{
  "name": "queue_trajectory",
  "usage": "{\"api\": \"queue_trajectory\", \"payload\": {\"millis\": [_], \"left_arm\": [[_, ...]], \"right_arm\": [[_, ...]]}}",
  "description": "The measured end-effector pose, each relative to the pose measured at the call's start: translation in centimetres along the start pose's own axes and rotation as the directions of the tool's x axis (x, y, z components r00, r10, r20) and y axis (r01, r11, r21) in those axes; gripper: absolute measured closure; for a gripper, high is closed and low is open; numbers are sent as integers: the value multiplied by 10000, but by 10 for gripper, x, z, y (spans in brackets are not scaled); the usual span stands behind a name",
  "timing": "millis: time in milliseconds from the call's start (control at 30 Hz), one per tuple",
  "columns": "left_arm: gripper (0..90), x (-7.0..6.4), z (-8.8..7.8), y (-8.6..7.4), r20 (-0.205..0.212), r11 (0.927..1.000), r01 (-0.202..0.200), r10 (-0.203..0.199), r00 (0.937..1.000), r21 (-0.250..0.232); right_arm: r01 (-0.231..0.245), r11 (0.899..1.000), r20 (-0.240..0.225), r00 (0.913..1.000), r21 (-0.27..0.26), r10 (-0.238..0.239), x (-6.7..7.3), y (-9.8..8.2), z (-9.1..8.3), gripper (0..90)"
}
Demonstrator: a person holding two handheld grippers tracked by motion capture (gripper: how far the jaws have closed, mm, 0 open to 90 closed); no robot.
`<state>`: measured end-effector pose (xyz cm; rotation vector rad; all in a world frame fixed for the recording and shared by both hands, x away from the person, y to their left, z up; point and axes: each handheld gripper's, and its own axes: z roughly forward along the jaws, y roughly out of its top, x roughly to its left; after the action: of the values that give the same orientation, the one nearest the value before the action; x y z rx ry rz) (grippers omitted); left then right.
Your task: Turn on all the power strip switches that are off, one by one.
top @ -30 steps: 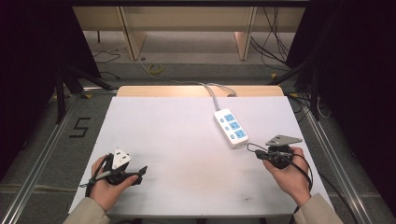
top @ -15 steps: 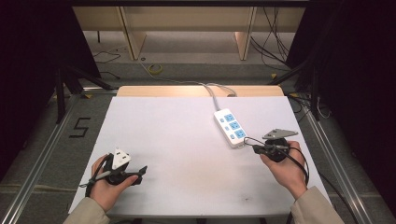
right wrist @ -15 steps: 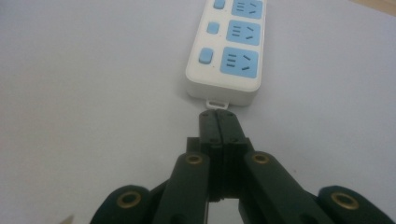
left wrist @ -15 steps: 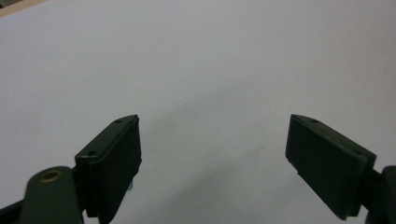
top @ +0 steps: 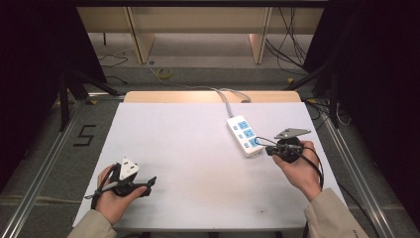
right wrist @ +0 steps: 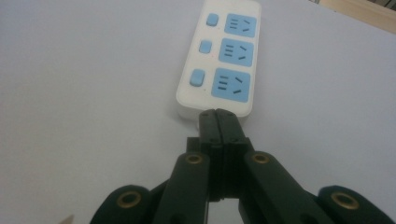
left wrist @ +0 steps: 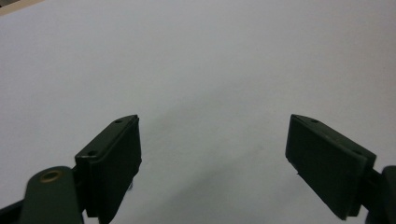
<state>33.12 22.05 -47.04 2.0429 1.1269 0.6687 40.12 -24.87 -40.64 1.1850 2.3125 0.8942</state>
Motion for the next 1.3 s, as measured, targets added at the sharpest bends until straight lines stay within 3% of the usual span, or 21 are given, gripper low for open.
{"api": "queue_trajectory", "payload": {"millis": [567,1300], "left_arm": [[181,-1,1,0,54,10000,-58,58,10000,52],[181,-2,2,0,71,9999,-95,94,9999,76]], "right_arm": [[106,9997,82,9999,201,-107,-6,28,20,900],[135,9989,52,9999,443,-137,-9,50,44,900]]}}
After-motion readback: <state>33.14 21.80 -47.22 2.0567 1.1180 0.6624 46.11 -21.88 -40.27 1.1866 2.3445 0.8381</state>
